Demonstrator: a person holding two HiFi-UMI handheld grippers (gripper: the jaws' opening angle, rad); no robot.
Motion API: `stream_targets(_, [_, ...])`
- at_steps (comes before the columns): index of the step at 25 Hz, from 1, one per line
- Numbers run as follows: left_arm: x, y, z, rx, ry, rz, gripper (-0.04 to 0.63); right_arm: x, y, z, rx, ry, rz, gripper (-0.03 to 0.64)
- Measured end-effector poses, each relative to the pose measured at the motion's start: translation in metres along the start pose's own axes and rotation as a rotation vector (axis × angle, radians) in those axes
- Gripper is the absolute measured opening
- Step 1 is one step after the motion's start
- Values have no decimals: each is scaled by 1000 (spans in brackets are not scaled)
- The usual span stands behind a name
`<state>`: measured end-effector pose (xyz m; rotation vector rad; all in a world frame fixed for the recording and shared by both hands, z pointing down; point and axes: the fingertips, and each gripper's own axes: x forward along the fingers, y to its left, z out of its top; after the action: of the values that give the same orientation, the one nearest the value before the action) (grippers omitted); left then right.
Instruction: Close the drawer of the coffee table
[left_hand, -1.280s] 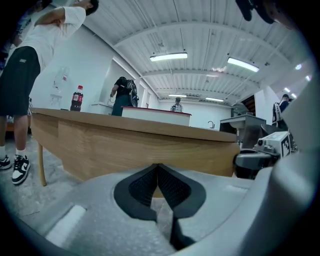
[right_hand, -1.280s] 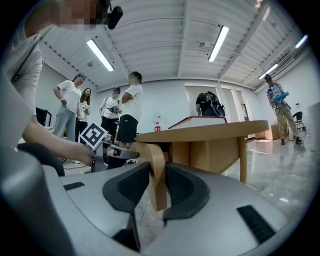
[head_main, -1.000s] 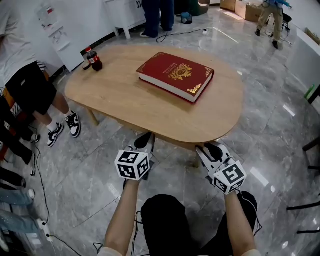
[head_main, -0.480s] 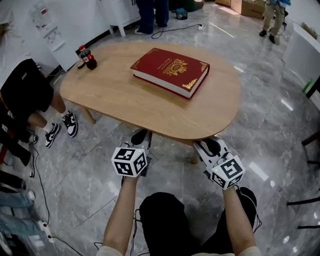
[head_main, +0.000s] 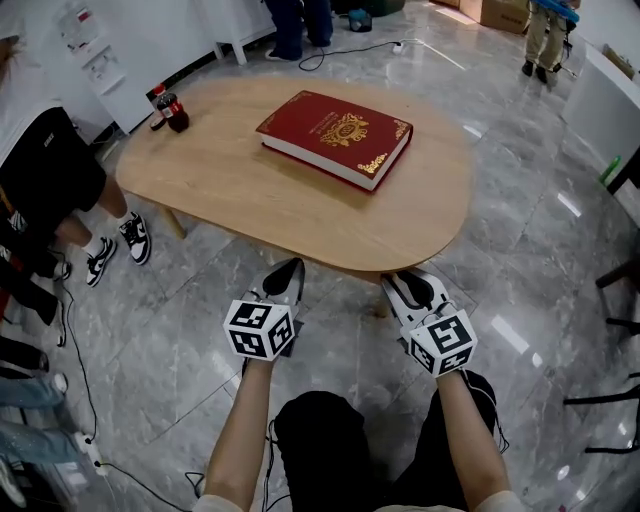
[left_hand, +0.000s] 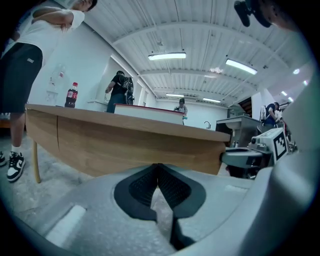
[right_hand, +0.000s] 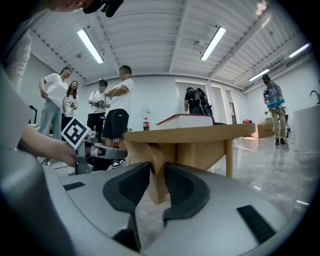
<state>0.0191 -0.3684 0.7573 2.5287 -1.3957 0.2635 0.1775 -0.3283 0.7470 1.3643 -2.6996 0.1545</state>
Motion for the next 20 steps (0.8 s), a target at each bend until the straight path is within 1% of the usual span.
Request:
stream_targets(4, [-17, -10, -5, -11, 49, -7, 9, 0, -3, 3, -3, 98, -50, 101])
stream_targets(7, [-28, -15, -2, -22, 88, 2, 9, 3, -5, 4, 35, 142, -78, 98])
stream_targets(10, [-43, -32, 5, -44, 136, -2, 9, -9, -2, 9, 66, 179, -85, 60])
stream_targets(14, [-66, -58, 32, -37, 170, 9, 9, -35, 8, 33, 96, 203, -83, 61])
stream_targets(17, [-92, -84, 52, -69, 197, 20, 9, -60, 24, 54, 129, 230, -71, 58])
stream_targets(20, [-127, -114, 80, -108, 216, 25, 9, -84, 39, 88, 155, 240, -63, 58])
